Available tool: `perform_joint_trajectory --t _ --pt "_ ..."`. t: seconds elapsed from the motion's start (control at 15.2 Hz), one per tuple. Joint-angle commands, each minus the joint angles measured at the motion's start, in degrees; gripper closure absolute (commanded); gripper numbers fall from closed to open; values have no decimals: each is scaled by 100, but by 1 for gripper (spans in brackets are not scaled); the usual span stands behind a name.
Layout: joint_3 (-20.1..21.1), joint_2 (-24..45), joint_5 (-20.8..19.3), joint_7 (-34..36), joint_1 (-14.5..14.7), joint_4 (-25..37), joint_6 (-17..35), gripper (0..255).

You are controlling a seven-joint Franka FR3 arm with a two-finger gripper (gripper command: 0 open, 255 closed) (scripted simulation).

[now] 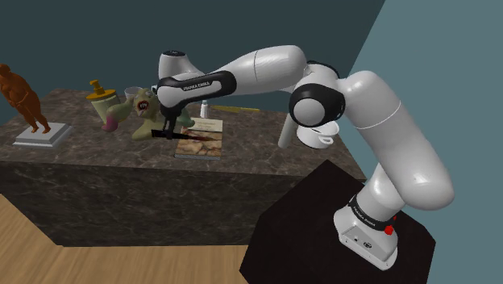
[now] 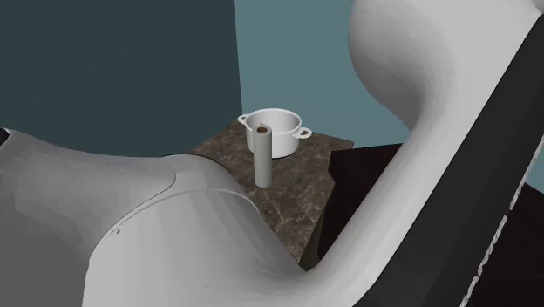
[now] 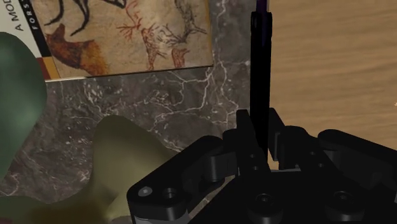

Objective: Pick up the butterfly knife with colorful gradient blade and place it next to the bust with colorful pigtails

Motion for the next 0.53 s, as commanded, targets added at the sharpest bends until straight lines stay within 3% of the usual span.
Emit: perform_joint_trajectory --t 0.0,0.46 --pt "7 81 8 -17 -9 -10 92 255" --pt "31 438 31 -42 -23 79 359 255"
